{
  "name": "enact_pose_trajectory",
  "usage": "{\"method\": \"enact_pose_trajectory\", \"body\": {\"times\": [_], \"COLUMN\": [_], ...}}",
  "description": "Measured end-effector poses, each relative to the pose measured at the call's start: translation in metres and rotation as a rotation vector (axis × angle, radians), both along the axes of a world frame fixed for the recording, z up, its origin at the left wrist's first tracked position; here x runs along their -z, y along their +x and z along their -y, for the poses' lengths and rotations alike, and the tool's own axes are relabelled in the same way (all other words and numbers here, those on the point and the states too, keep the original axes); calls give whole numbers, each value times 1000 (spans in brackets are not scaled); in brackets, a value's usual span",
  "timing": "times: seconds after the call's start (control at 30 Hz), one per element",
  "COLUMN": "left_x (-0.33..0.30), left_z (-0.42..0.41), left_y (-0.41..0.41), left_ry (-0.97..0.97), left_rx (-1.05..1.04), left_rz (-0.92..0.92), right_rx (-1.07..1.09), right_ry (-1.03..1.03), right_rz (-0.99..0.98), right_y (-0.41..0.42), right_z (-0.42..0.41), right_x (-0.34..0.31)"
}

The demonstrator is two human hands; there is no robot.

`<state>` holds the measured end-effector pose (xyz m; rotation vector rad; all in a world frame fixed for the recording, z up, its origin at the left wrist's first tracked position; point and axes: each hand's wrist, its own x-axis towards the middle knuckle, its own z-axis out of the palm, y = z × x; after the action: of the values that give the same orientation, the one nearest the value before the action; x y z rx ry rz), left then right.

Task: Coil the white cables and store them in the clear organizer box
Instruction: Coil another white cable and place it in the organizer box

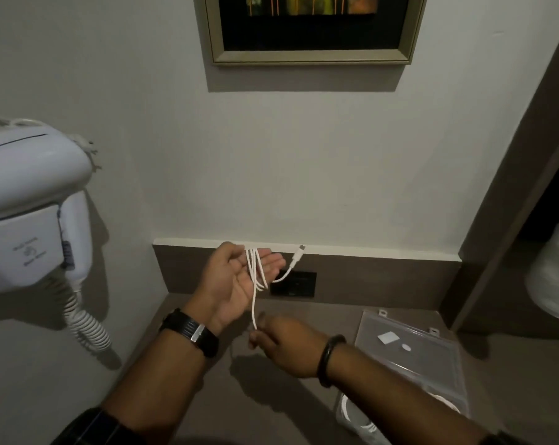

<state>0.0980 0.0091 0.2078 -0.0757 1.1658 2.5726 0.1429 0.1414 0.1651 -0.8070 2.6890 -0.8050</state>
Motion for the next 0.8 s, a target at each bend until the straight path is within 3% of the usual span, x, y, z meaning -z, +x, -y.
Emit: {"method": "enact_pose_trajectory", "body": {"times": [0.13, 0.3, 0.43, 0.6, 0.7, 0.8], "left_x": [-7, 3, 15, 11, 6, 7], "left_z": [-5, -5, -11, -18, -19, -23], "left_y": [11, 16, 9, -2, -9, -9], "left_ry": [-159, -396, -574, -473, -290, -224], "left_rx": [177, 379, 267, 2, -86, -49], "left_rz": [-49, -25, -55, -115, -30, 18], "right_rx": [103, 163, 199, 172, 136, 287], "right_ry": [35, 204, 238, 68, -90, -252], "right_rz": [39, -118, -134, -168, -32, 95], "right_y": [-30, -78, -87, -35, 1, 9], "right_z": [-24, -63, -59, -30, -13, -13], "right_x": [5, -37, -74, -74, -39, -11]}}
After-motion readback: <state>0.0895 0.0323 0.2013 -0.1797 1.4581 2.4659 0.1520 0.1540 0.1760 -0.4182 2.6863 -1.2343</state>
